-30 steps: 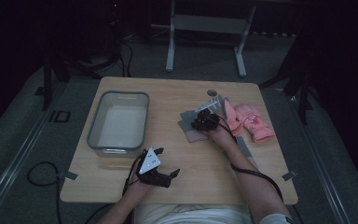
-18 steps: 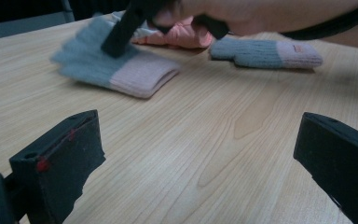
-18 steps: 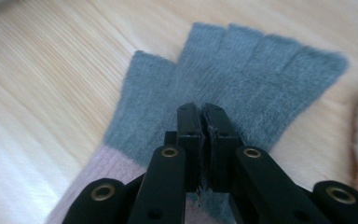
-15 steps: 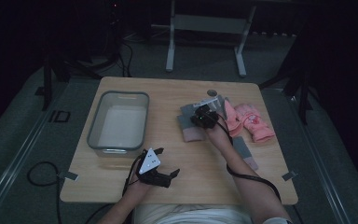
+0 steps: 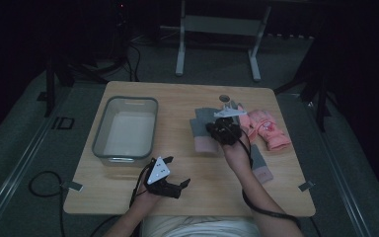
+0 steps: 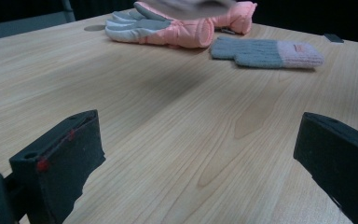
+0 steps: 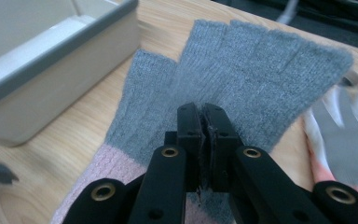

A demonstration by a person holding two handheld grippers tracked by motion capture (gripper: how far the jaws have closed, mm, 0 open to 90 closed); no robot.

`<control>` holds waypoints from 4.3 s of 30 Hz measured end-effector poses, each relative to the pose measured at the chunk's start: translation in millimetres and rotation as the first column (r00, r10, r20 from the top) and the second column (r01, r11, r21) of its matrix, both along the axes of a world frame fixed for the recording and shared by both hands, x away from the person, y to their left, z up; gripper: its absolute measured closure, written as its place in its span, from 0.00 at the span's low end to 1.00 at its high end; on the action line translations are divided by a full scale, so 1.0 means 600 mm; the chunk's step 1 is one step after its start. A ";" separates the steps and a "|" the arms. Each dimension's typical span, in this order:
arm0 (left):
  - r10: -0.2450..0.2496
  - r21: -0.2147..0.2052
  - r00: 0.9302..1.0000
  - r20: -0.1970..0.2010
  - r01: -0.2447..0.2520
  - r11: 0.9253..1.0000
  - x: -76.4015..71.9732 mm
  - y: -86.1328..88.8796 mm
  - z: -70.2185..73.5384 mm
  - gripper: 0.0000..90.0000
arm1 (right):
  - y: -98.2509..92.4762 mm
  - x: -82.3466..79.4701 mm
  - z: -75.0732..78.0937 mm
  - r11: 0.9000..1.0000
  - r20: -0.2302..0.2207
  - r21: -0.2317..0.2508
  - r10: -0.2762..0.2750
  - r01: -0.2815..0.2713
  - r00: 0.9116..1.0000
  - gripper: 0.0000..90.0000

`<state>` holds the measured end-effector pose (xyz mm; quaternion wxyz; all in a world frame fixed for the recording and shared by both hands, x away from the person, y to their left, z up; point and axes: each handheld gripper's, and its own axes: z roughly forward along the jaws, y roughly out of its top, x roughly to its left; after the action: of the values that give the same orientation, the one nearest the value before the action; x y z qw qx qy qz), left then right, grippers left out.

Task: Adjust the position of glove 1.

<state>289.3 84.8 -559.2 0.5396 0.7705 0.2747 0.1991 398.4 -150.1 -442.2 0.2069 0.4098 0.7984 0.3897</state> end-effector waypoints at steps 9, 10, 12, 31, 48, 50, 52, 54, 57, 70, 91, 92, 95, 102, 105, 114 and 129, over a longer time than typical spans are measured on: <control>0.000 0.004 1.000 0.005 0.000 1.000 -0.001 -0.001 0.000 0.01 | -0.010 -0.072 -0.038 0.998 -0.057 0.025 -0.055 0.056 0.997 0.96; 0.000 0.004 1.000 0.006 0.000 1.000 -0.001 -0.001 0.000 0.01 | -0.011 -0.075 -0.044 0.998 -0.064 0.022 -0.059 0.061 0.996 0.96; -0.001 0.006 1.000 0.008 0.001 1.000 -0.001 -0.001 0.000 0.01 | -0.012 -0.077 -0.058 0.998 -0.083 0.013 -0.062 0.063 0.995 0.96; -0.002 0.002 1.000 0.003 0.002 1.000 -0.002 -0.002 0.000 0.01 | -0.014 -0.061 -0.167 0.998 -0.219 -0.037 -0.062 0.055 0.974 0.91; -0.004 0.003 1.000 0.004 0.004 1.000 -0.001 -0.001 0.000 0.01 | -0.079 -0.055 -0.102 0.993 -0.046 -0.059 0.095 -0.097 0.994 0.71; -0.004 0.002 1.000 0.004 0.004 1.000 -0.001 -0.001 0.000 0.01 | -0.106 -0.051 -0.092 0.990 -0.029 -0.066 0.126 -0.127 0.992 0.71; -0.004 0.002 1.000 0.004 0.004 1.000 -0.001 -0.001 0.000 0.01 | -0.136 -0.047 -0.087 0.987 -0.022 -0.089 0.135 -0.136 0.991 0.72; -0.003 0.000 1.000 0.003 0.003 1.000 -0.001 -0.001 0.000 0.01 | -0.169 -0.042 -0.085 0.984 -0.013 -0.088 0.155 -0.156 0.988 0.73; -0.002 0.001 1.000 0.003 0.002 1.000 -0.001 -0.001 0.000 0.01 | -0.212 -0.038 -0.088 0.980 -0.016 -0.125 0.157 -0.158 0.987 0.74; 0.001 0.002 1.000 0.007 -0.001 1.000 -0.002 -0.002 0.000 0.01 | -0.289 -0.027 -0.132 0.963 -0.123 -0.176 0.184 -0.204 0.975 0.73; 0.004 0.000 1.000 0.007 -0.004 1.000 -0.002 -0.002 0.000 0.01 | -0.247 -0.085 -0.100 0.996 -0.053 -0.071 -0.051 0.047 0.997 0.96; 0.004 0.001 1.000 0.008 -0.004 1.000 -0.002 -0.002 0.000 0.01 | -0.245 -0.093 -0.084 0.996 -0.050 -0.034 -0.087 0.085 0.995 0.96; 0.004 0.003 1.000 0.010 -0.004 1.000 -0.002 -0.002 0.000 0.01 | -0.233 -0.111 -0.065 0.987 -0.043 0.008 -0.158 0.158 0.987 0.96; 0.003 0.003 1.000 0.013 -0.003 1.000 -0.003 -0.002 0.000 0.01 | -0.213 -0.118 -0.104 0.965 -0.125 0.026 -0.256 0.262 0.958 0.96; 0.003 0.001 1.000 0.012 -0.003 1.000 -0.003 -0.002 0.000 0.01 | -0.210 -0.105 -0.122 0.964 -0.148 0.011 -0.263 0.267 0.953 0.96; 0.000 0.003 1.000 0.014 0.000 1.000 -0.003 -0.002 0.000 0.01 | -0.218 -0.083 -0.167 0.957 -0.192 -0.021 -0.288 0.290 0.938 0.95; 0.002 0.004 1.000 0.015 -0.002 1.000 -0.003 -0.002 0.000 0.01 | -0.254 -0.079 -0.124 0.994 -0.058 -0.103 0.039 -0.045 0.998 0.68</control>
<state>287.6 83.3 -559.3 0.5399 0.7699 0.2709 0.2058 351.0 -302.3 -516.4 0.1972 0.3923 0.8315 0.3404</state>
